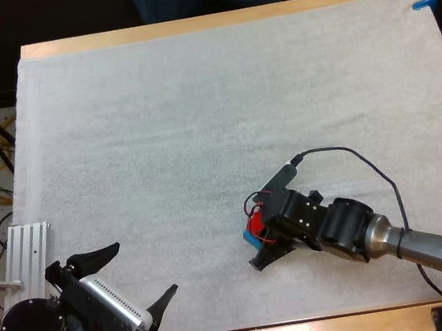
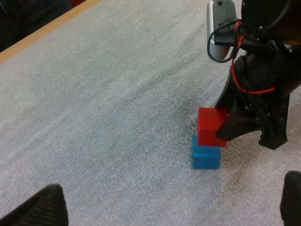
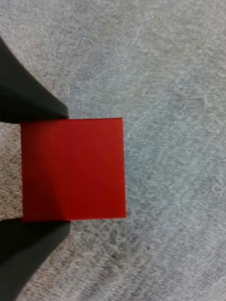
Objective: Stack red cube on blue cube
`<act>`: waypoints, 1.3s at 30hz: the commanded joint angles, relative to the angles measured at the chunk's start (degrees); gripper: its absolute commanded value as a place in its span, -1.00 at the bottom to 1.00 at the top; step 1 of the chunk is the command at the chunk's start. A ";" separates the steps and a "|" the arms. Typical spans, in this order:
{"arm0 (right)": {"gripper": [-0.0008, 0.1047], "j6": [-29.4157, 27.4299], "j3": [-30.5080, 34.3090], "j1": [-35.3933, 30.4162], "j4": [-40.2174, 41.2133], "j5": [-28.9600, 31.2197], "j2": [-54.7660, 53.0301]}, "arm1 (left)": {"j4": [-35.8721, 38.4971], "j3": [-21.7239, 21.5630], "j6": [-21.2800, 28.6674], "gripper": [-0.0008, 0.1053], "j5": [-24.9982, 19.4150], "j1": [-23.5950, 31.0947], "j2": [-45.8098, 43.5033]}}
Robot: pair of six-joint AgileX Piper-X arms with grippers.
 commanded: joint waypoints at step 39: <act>-0.39 -0.12 0.01 0.06 -4.62 -2.35 2.81 | -0.52 -0.14 -0.76 0.65 -0.50 -0.25 0.16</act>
